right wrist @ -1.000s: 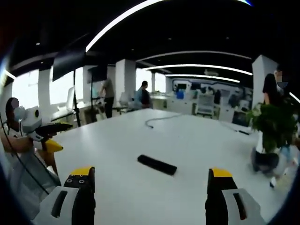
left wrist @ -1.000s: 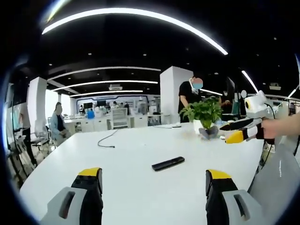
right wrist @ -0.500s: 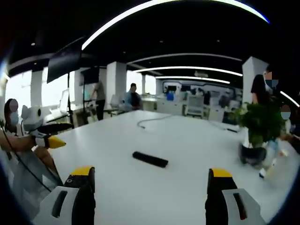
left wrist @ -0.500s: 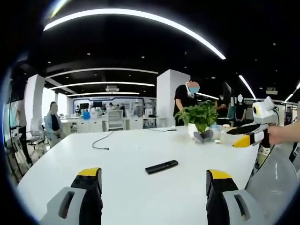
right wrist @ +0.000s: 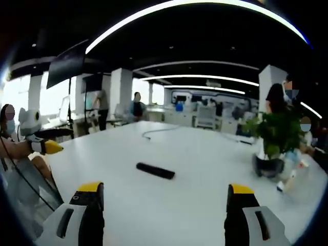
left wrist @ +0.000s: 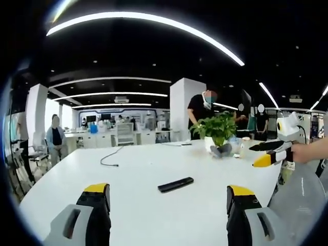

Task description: Press the specified remote control buttons in sequence, fully releasing each button before pressing the next.

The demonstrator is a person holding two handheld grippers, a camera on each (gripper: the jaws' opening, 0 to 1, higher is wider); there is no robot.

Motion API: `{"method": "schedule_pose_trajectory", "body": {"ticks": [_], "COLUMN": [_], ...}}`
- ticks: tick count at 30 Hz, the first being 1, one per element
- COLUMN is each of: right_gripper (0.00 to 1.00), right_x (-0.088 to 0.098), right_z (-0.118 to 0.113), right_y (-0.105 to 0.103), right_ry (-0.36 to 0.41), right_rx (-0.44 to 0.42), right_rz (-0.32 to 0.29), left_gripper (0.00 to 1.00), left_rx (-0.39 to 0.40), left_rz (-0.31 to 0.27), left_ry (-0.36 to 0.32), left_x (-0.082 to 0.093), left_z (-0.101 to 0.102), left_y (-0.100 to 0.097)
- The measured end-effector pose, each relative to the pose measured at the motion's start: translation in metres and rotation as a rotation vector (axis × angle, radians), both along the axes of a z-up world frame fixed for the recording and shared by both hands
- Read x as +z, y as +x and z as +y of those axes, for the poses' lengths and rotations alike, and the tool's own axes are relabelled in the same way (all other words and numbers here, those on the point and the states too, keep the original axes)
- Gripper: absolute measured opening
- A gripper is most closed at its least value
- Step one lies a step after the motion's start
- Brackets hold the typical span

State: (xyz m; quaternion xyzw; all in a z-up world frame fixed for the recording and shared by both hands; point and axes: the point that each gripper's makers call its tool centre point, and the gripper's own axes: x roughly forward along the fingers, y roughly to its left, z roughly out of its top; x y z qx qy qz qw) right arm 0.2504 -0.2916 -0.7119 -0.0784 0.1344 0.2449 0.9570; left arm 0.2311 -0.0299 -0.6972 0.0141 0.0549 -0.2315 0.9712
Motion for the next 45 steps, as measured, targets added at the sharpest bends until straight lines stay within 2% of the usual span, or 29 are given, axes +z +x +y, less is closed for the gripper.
{"method": "schedule_pose_trajectory", "body": {"ticks": [5,9,10,11,13,17,23,28,35,38,41,45], "right_gripper": [0.99,0.99,0.99,0.99,0.99,0.99,0.99,0.99,0.99,0.99,0.99,0.99], "right_x": [0.003,0.003,0.004,0.004,0.004,0.006,0.005,0.004,0.008,0.006,0.001,0.003], "right_z": [-0.012,-0.026,-0.028,-0.030,-0.037,-0.047,-0.041,-0.038,-0.038,-0.042,-0.047,-0.052], "right_y": [-0.002,-0.003,-0.002,-0.001,0.001,0.001,0.002,0.002,0.000,0.001,0.000,0.001], "right_ry": [-0.016,0.020,0.074,0.087,0.079,0.104,0.069,0.036,0.059,0.070,0.045,0.036], "right_rx": [-0.017,-0.068,-0.092,-0.096,-0.122,-0.161,-0.139,-0.125,-0.120,-0.142,-0.160,-0.183], "right_rz": [-0.011,-0.017,-0.013,-0.013,-0.014,-0.024,-0.031,-0.039,-0.054,-0.044,-0.030,-0.048], "left_gripper": [0.97,0.97,0.97,0.97,0.97,0.98,0.98,0.98,0.98,0.99,1.00,1.00], "left_rx": [-0.005,-0.014,-0.012,-0.008,-0.004,-0.007,-0.011,0.017,0.052,0.028,0.001,-0.027], "left_rz": [-0.002,-0.008,-0.011,-0.025,-0.032,-0.011,-0.019,-0.025,-0.010,-0.015,-0.023,-0.013], "left_ry": [0.001,-0.015,-0.019,-0.025,-0.037,-0.030,-0.017,-0.022,-0.018,-0.023,-0.021,-0.052], "left_x": [0.000,0.001,0.002,0.005,0.007,0.003,0.003,0.004,0.001,0.002,0.004,0.004], "left_z": [0.000,0.000,0.001,0.002,0.002,0.001,0.000,0.005,0.011,0.005,-0.002,-0.007], "left_y": [-0.001,-0.002,-0.002,-0.003,-0.002,-0.002,-0.002,-0.001,0.001,-0.002,-0.003,-0.005]}}
